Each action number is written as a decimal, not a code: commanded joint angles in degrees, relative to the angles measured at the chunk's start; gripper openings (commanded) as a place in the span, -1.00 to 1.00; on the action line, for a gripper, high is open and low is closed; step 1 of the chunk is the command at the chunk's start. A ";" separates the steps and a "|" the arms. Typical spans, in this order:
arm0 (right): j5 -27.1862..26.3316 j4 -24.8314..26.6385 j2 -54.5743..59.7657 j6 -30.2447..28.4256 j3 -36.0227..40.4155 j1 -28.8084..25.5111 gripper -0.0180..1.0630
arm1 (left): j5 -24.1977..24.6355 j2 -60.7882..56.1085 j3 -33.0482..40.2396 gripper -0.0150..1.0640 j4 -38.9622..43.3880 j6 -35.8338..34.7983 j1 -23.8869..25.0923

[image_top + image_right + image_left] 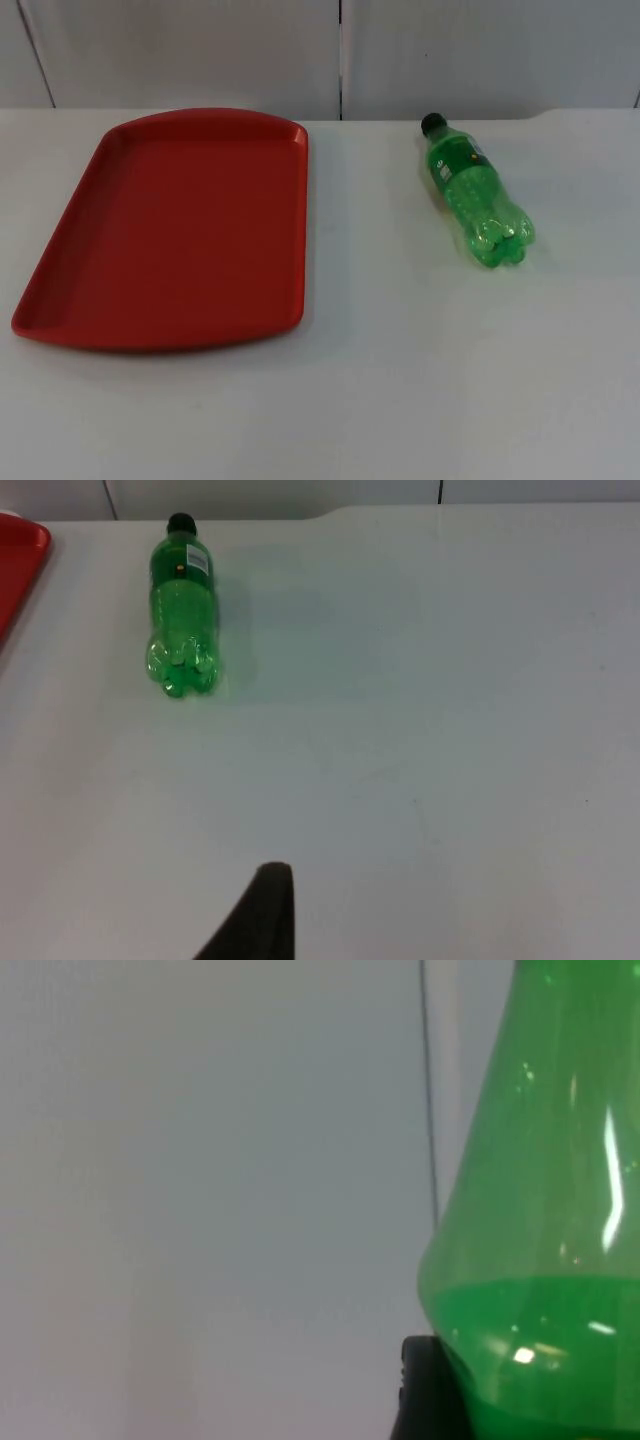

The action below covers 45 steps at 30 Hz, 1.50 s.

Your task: Place the bottle upright on the tray.

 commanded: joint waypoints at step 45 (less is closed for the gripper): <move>-0.16 0.31 -0.16 -0.27 0.13 -0.42 0.98 | -68.35 15.48 35.35 -0.97 45.35 -49.94 2.16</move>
